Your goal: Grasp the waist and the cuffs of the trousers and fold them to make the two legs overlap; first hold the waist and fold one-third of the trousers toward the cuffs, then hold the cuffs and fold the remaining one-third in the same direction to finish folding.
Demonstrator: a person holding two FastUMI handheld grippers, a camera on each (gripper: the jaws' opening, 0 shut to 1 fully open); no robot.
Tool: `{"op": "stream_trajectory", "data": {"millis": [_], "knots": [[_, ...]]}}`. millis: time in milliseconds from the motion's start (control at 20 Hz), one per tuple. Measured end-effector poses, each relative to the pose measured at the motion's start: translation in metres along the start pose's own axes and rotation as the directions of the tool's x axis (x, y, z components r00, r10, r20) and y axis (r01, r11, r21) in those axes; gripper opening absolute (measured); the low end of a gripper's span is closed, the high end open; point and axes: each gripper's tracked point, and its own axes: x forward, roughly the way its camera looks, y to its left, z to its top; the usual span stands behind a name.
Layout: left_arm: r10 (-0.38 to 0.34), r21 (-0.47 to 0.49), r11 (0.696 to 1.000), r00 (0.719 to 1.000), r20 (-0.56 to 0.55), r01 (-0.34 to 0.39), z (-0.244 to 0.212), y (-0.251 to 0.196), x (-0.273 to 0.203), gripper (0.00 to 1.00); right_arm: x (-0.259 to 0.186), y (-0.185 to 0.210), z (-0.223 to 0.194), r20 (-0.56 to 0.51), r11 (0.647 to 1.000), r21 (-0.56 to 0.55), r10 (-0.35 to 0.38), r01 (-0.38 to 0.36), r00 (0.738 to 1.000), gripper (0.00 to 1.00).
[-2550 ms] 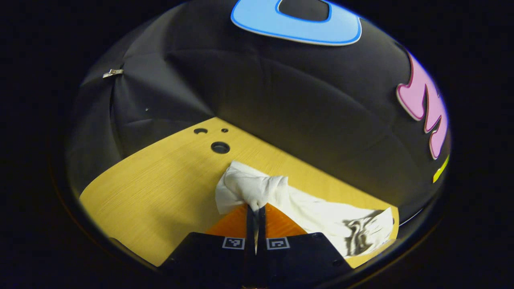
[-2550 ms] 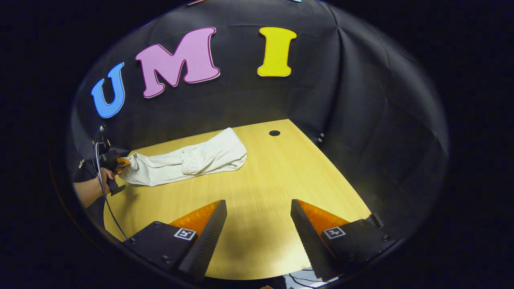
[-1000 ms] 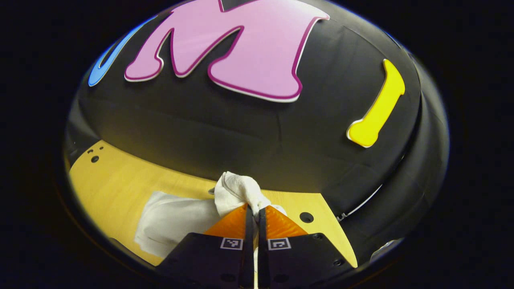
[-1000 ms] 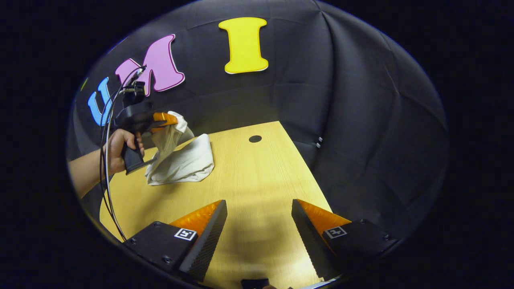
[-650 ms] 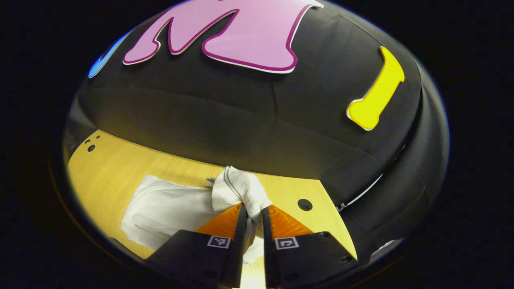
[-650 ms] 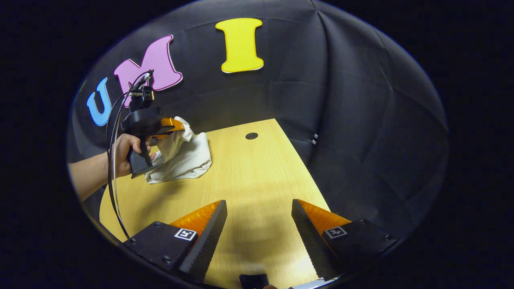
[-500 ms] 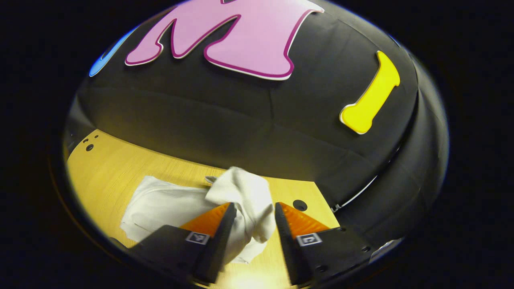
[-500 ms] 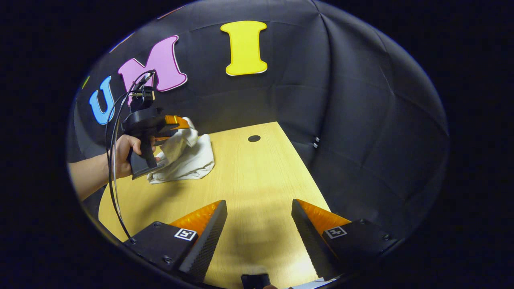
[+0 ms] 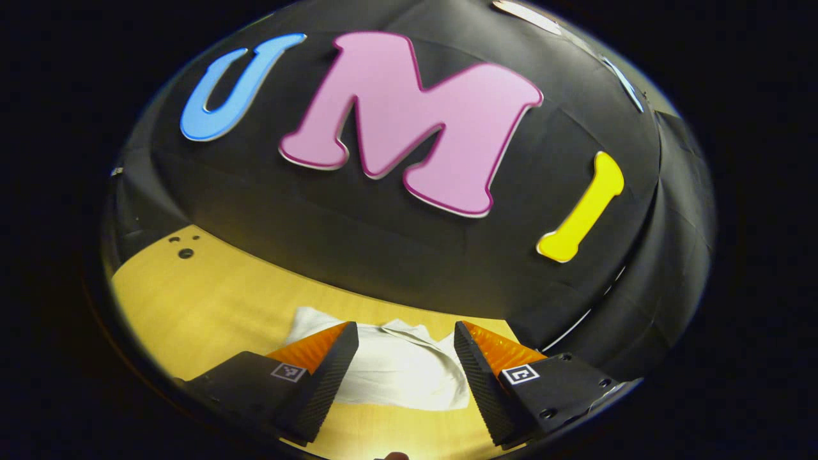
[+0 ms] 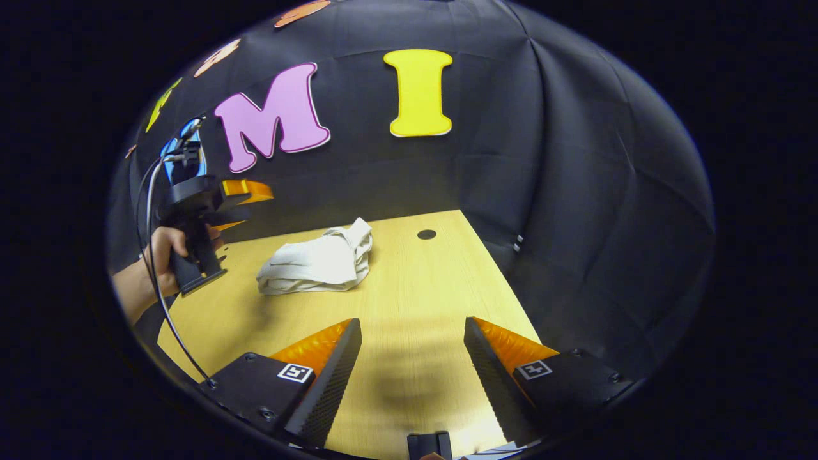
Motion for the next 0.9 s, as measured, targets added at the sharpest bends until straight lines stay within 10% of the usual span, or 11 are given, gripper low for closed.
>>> {"op": "stream_trajectory", "data": {"millis": [500, 900], "knots": [[0.139, 0.183, 0.966, 0.965, 0.223, -0.181, 0.032, 0.097, -0.260, 0.95, -0.058, 0.075, 0.057, 0.200, 0.988, -0.154, 0.059, -0.028, 0.978, 0.99], [0.254, 0.136, 0.949, 0.946, 0.203, -0.284, -0.027, 0.141, -0.379, 0.95, -0.123, 0.169, 0.041, 0.276, 0.981, -0.171, 0.131, -0.085, 0.952, 0.99]]}}
